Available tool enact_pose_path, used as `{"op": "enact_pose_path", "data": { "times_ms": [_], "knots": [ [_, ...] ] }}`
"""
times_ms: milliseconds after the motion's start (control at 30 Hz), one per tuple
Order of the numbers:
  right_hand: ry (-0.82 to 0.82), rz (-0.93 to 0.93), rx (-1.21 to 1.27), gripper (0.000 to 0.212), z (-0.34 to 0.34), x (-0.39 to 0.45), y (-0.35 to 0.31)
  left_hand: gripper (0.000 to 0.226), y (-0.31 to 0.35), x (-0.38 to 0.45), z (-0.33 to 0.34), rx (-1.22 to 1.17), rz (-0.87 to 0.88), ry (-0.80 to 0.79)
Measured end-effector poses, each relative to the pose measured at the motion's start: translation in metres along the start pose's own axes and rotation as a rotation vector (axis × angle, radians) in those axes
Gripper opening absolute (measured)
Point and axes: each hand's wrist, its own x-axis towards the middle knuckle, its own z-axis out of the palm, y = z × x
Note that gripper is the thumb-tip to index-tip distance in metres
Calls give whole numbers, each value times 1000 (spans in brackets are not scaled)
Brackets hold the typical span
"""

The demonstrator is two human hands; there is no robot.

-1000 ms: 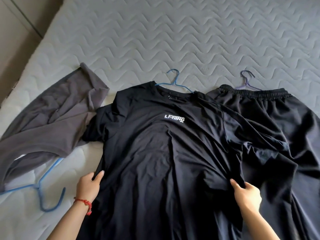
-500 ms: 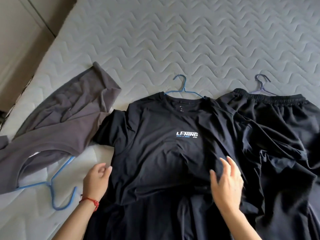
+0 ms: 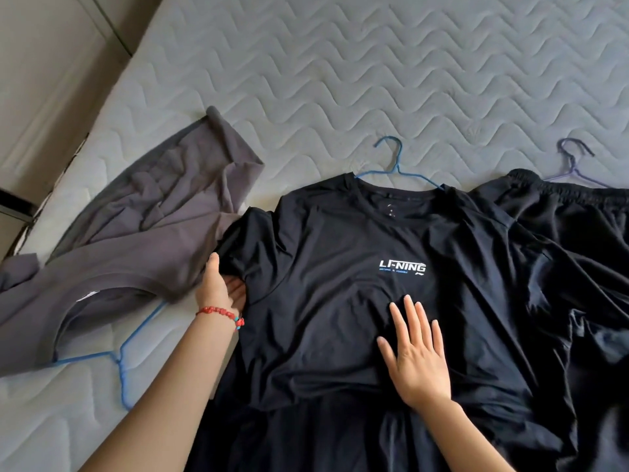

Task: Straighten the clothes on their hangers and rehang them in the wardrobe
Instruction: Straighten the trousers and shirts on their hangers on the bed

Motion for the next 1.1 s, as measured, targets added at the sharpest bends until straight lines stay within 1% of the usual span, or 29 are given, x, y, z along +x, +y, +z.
{"op": "enact_pose_path", "data": {
  "times_ms": [67, 133, 200, 267, 300, 367, 467, 500, 567, 600, 667, 733, 800, 833, 900, 967, 1000, 1067, 1100],
  "knots": [
    [13, 2, 0, 65, 3, 0, 1, 45, 3, 4, -2, 5, -11, -30],
    [22, 2, -7, 65, 5, 0, 2, 28, 8, 4, -4, -31, 18, -49],
    [21, -4, -7, 65, 5, 0, 1, 14, 13, 4, -10, -75, 95, -34],
    [24, -8, -3, 65, 5, 0, 1, 3, 17, -4, -22, -136, 176, -82],
    [21, -7, -5, 65, 5, 0, 1, 5, 16, -10, -29, -179, 217, -135],
    [17, -3, -4, 65, 4, 0, 1, 19, 7, -22, -45, -219, 253, -231],
    [-1, -1, -9, 66, 2, 0, 0, 41, -12, -27, -66, -178, 218, -232],
    [-4, 1, -13, 66, 2, 0, 0, 40, -17, -26, -71, -153, 195, -217],
    [-6, 5, -16, 66, 2, -1, 0, 26, -19, -23, -75, -121, 152, -182],
    [-7, 5, -18, 66, 2, -1, 1, 23, -16, -21, -75, -123, 143, -182],
    [-5, 3, -28, 66, 1, -1, 1, 29, -1, -16, -71, -107, 147, -179],
    [-5, 1, -34, 65, 1, 0, 0, 27, 16, -5, -65, -11, 116, -153],
    [-9, 4, -42, 65, 1, 0, -1, 34, 29, 4, -58, 170, 83, -130],
    [-11, 5, -44, 66, 1, -1, -1, 34, 32, 8, -55, 235, 93, -113],
    [-21, 9, -39, 66, 0, -1, -1, 29, 38, 9, -49, 322, 94, -115],
    [-30, 14, -35, 66, -2, -1, -2, 39, 40, 7, -45, 419, 75, -138],
    [-34, 15, -32, 66, -2, -1, -2, 41, 41, 5, -44, 485, 83, -140],
    [-42, 14, -33, 66, -2, -1, -2, 22, 41, -4, -40, 596, 179, -139],
    [-51, 14, -33, 66, -3, -2, -3, 16, 41, -6, -39, 615, 266, -135]
  ]
}}
